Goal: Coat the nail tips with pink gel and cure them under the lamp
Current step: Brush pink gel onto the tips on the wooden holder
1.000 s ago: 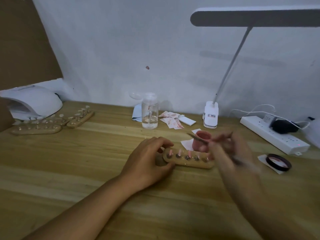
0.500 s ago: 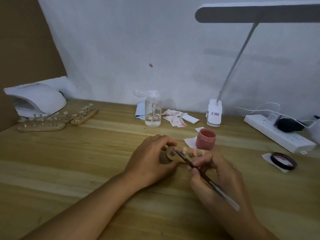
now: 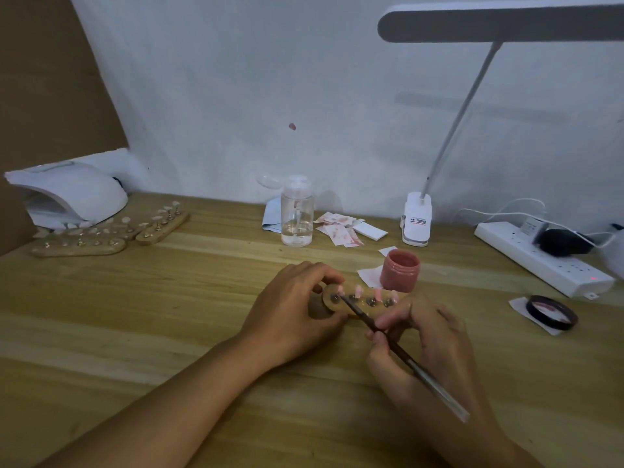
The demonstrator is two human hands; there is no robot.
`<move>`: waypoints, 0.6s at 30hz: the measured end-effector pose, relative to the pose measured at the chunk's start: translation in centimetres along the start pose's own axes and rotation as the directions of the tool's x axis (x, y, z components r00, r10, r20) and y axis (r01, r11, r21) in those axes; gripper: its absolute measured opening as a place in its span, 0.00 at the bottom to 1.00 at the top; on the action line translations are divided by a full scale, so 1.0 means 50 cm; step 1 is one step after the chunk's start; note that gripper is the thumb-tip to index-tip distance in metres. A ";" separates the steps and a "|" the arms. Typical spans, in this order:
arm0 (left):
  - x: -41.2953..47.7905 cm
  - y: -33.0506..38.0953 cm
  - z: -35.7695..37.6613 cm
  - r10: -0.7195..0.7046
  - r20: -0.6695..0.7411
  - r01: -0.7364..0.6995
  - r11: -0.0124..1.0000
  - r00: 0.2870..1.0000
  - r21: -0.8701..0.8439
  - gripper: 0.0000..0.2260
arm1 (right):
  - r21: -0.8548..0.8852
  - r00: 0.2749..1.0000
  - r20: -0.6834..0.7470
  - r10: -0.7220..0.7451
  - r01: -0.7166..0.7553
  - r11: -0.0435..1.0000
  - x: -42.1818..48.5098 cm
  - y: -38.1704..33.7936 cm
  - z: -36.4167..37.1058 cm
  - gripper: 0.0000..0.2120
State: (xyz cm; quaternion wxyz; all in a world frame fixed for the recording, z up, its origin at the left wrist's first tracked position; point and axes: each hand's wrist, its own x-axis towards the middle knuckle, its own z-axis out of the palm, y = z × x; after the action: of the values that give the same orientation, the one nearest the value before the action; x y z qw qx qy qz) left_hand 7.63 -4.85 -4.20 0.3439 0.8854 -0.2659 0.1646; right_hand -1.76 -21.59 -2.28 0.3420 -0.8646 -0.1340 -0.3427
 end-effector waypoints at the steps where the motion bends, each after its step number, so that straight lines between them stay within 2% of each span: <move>1: 0.000 0.000 0.000 0.002 -0.002 -0.002 1.000 1.000 0.001 0.18 | -0.009 1.000 -0.002 -0.007 0.007 1.000 -0.001 0.001 0.000 0.08; 5: 0.000 0.000 0.000 0.008 -0.001 -0.008 1.000 1.000 -0.005 0.18 | -0.010 0.999 -0.007 -0.039 0.039 0.999 -0.002 0.002 -0.001 0.05; 11: -0.001 0.004 -0.001 0.010 0.003 -0.010 1.000 1.000 -0.007 0.21 | -0.045 0.998 -0.028 -0.065 0.064 0.997 -0.003 0.003 -0.001 0.05; 18: -0.001 0.002 -0.001 0.005 -0.003 -0.005 1.000 1.000 -0.004 0.18 | -0.063 0.998 -0.024 -0.065 0.063 0.996 -0.001 0.004 0.001 0.05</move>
State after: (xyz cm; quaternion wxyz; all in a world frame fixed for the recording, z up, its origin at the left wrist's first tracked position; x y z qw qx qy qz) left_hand 7.51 -4.83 -4.13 0.3457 0.8838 -0.2677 0.1664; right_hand -1.69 -21.72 -2.46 0.3055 -0.8656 -0.1462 -0.3688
